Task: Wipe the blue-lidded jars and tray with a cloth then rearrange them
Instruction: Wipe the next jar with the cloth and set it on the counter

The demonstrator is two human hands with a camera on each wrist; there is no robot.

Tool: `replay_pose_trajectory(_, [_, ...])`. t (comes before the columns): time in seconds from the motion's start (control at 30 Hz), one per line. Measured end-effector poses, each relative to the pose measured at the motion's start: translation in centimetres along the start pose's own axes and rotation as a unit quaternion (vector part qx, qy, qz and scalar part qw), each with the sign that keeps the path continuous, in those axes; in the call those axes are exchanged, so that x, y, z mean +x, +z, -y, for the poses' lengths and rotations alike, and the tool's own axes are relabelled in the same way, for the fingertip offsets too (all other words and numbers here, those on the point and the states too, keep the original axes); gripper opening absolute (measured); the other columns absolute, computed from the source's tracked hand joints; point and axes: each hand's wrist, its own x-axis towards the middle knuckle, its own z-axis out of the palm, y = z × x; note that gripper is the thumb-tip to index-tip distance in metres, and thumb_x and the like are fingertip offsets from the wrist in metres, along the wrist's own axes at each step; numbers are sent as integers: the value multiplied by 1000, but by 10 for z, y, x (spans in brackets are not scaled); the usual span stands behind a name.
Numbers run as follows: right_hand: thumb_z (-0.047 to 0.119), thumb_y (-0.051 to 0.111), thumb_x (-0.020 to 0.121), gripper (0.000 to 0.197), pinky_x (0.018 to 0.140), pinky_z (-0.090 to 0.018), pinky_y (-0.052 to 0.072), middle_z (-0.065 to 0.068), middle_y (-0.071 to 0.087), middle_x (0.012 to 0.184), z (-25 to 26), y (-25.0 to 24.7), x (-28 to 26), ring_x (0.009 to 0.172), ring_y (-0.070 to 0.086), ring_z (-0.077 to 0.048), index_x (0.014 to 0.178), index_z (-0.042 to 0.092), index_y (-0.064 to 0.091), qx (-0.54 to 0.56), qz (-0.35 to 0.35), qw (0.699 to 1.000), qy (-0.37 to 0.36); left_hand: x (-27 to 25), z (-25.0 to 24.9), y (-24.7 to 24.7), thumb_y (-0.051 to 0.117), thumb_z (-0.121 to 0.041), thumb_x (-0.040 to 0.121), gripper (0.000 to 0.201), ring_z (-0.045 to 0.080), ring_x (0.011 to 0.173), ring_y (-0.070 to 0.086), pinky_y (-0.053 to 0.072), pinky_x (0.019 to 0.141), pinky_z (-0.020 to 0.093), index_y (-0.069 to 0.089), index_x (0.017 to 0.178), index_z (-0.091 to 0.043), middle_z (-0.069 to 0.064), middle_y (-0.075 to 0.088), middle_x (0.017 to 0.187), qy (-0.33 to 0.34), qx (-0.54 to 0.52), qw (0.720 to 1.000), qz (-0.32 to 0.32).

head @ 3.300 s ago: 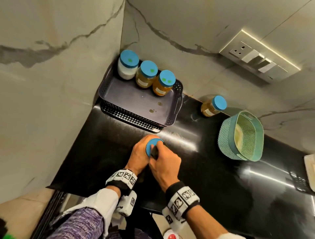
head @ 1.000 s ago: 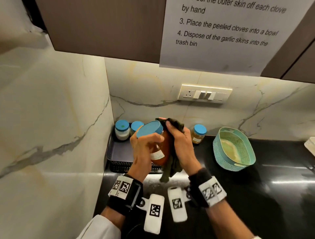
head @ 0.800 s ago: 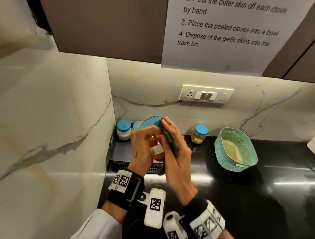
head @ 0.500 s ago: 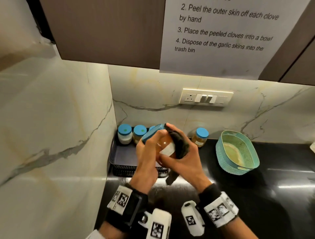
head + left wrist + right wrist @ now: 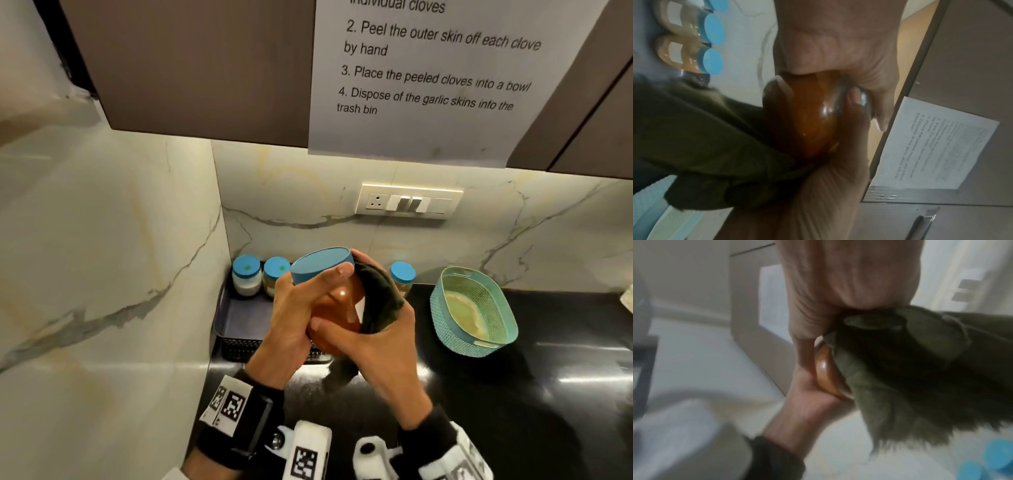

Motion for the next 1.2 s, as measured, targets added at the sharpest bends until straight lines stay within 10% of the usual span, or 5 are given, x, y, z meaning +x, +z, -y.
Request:
replay_pose_trajectory(0.33, [-13, 90, 68, 76, 87, -25, 61, 13, 79, 113, 6, 1, 15, 109, 75, -9, 127, 28, 65, 30, 65, 997, 40, 0, 8, 1, 89, -41, 58, 66, 23, 92, 76, 61, 69, 30, 75, 114, -9, 8, 79, 100, 16, -49, 997, -63])
replay_pose_trajectory(0.53, [14, 88, 77, 76, 118, -51, 45, -4, 58, 153, -16, 17, -7, 149, 47, -23, 146, 11, 57, -174, 9, 970, -168, 3, 14, -13, 98, -45, 64, 70, 37, 113, 69, 54, 101, 53, 73, 118, -8, 18, 71, 117, -28, -125, 990, -50])
replay_pose_trajectory(0.73, [-14, 86, 69, 84, 106, -44, 57, 6, 73, 130, -9, 13, 12, 125, 68, -11, 141, 20, 60, -5, 70, 997, 39, 1, 18, -10, 97, -41, 55, 74, 40, 112, 74, 60, 96, 55, 76, 118, -9, 17, 78, 117, -23, -79, 987, -135])
replay_pose_trajectory(0.9, [14, 83, 77, 77, 119, -48, 44, 0, 55, 156, -29, 21, -5, 150, 45, -18, 149, 13, 55, -207, 29, 964, -164, -1, 17, -10, 101, -52, 53, 77, 38, 111, 74, 59, 98, 52, 78, 112, -9, 20, 75, 118, -21, -112, 988, -107])
replay_pose_trajectory(1.2, [23, 99, 57, 84, 95, -48, 60, -6, 72, 130, -4, -40, 46, 126, 67, -33, 134, 26, 65, 140, 151, 958, 200, -11, -3, -11, 95, -75, 33, 113, 28, 114, 73, 59, 94, 44, 69, 128, -19, 7, 78, 119, -58, 18, 998, -26])
